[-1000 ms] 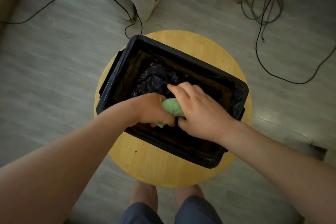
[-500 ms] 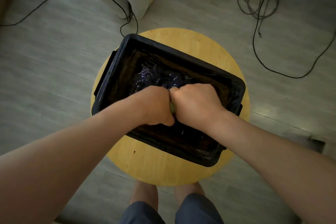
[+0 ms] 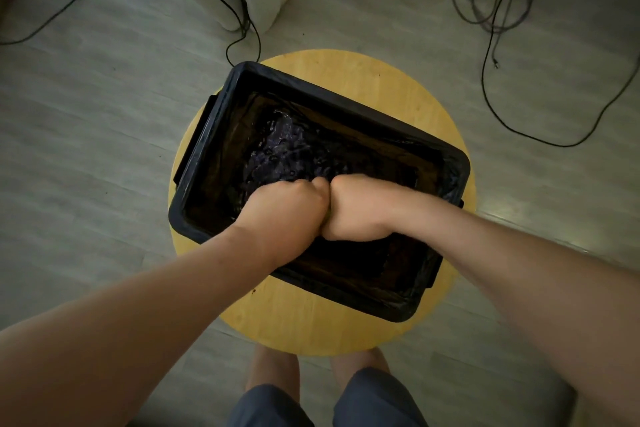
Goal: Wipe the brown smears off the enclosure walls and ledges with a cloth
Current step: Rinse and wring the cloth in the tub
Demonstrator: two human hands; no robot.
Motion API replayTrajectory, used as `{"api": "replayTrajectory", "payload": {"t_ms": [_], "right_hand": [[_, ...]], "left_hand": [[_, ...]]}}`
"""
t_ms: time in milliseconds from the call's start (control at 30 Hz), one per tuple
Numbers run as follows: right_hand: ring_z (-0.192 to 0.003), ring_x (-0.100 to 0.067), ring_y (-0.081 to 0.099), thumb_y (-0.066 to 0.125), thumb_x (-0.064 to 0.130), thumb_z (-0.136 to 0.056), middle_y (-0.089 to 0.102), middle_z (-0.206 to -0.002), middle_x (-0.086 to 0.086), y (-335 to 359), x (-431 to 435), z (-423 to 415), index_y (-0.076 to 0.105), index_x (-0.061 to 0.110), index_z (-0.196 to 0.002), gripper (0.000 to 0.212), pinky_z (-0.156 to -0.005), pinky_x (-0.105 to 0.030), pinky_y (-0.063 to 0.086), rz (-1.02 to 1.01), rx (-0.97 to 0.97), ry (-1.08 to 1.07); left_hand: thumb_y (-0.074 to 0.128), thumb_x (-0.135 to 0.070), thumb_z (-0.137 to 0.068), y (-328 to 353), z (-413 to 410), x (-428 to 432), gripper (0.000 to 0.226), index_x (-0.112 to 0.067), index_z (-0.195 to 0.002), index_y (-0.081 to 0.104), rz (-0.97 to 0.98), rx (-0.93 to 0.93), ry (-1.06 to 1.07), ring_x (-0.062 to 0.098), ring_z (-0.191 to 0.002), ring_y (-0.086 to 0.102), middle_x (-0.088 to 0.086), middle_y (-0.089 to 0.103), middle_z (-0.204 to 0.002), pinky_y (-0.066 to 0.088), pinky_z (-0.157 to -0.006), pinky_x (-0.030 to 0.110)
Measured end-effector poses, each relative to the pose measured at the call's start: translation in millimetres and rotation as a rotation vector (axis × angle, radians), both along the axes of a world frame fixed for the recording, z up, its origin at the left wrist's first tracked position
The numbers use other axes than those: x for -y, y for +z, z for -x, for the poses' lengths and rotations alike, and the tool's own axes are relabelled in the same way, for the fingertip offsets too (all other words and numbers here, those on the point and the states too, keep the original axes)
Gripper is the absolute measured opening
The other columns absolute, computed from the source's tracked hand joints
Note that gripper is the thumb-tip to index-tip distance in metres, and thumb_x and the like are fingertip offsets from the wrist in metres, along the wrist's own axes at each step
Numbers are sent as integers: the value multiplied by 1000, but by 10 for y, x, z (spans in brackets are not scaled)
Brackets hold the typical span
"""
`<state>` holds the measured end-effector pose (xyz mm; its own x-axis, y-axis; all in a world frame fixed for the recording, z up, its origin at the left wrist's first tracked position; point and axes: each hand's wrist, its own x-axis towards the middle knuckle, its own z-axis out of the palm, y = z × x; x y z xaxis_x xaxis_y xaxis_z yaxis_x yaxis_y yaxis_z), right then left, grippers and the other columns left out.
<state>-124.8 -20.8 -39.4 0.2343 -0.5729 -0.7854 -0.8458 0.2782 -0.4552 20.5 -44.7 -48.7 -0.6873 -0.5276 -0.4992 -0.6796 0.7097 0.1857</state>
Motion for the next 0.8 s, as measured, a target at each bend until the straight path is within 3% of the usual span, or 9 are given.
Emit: {"api": "replayTrajectory", "payload": {"t_ms": [100, 167, 233, 333, 467, 567, 667, 733, 800], "right_hand": [[-55, -22, 58, 70, 23, -82, 59, -61, -3, -54, -12, 79, 62, 14, -70, 17, -50, -34, 41, 31, 75, -89], [-66, -20, 63, 70, 25, -84, 63, -72, 0, -90, -87, 112, 61, 14, -78, 14, -55, -36, 50, 177, 83, -94], [-85, -19, 63, 70, 28, -85, 60, -98, 2, -93, -226, 127, 61, 18, -103, 22, -65, -36, 53, 370, 30, -47], [-120, -23, 51, 69, 27, -90, 46, -138, -2, -72, -447, 166, 36, 17, -157, 75, -85, -36, 54, 663, -30, 49], [-128, -29, 47, 68, 21, -95, 41, -151, -11, -54, -560, 183, 22, 13, -164, 83, -102, -41, 49, 829, 47, 129], [-104, -23, 48, 75, 28, -90, 52, -127, -8, -77, -563, 111, 27, 14, -162, 87, -82, -37, 52, 882, 25, 95], [-78, -18, 48, 76, 29, -87, 52, -92, -2, -33, -466, 66, 49, 14, -149, 69, -48, -31, 38, 973, -116, 79], [-57, -17, 42, 78, 19, -79, 44, -70, 2, -15, -415, 94, 66, 16, -99, 24, -42, -26, 23, 1077, -235, 129], [-46, -17, 28, 77, 11, -69, 28, -60, 4, -22, -365, 122, 38, 21, -71, 40, -46, -22, 14, 1086, -228, 179]], "left_hand": [[56, -21, -95, 1, 28, 64, 17, -16, -110, 50, -108, 1, 100, 33, -93, 67, 5, 63, -101, 45, -66, 37], [60, -25, -89, 40, 50, 157, 11, -19, -91, 51, -258, 18, 215, 30, -87, 66, 0, 60, -88, 47, -67, 34], [64, -26, -85, 63, 57, 256, 15, -17, -76, 57, -478, 54, 307, 24, -74, 63, 1, 63, -77, 46, -62, 29], [73, -21, -79, 138, 23, 347, 20, -9, -71, 59, -915, 88, 650, 20, -48, 40, 5, 49, -56, 31, -49, 28], [73, -20, -77, 229, -104, 445, 22, -14, -77, 52, -1440, 140, 788, 12, -46, 18, -1, 34, -58, 14, -48, 25], [72, -25, -79, 279, -74, 417, 26, -16, -94, 52, -1620, 187, 622, 10, -45, 19, 1, 33, -63, 18, -43, 21], [73, -24, -85, 314, -31, 398, 23, -15, -86, 52, -1663, 158, 579, 10, -46, 19, 0, 34, -62, 18, -42, 21], [75, -22, -90, 380, -2, 399, 29, -20, -74, 51, -1619, 155, 549, 10, -47, 19, -3, 35, -58, 15, -46, 24], [78, -23, -90, 385, 29, 368, 35, -20, -70, 49, -1471, 192, 501, 13, -46, 22, -3, 35, -53, 15, -49, 29]]}}
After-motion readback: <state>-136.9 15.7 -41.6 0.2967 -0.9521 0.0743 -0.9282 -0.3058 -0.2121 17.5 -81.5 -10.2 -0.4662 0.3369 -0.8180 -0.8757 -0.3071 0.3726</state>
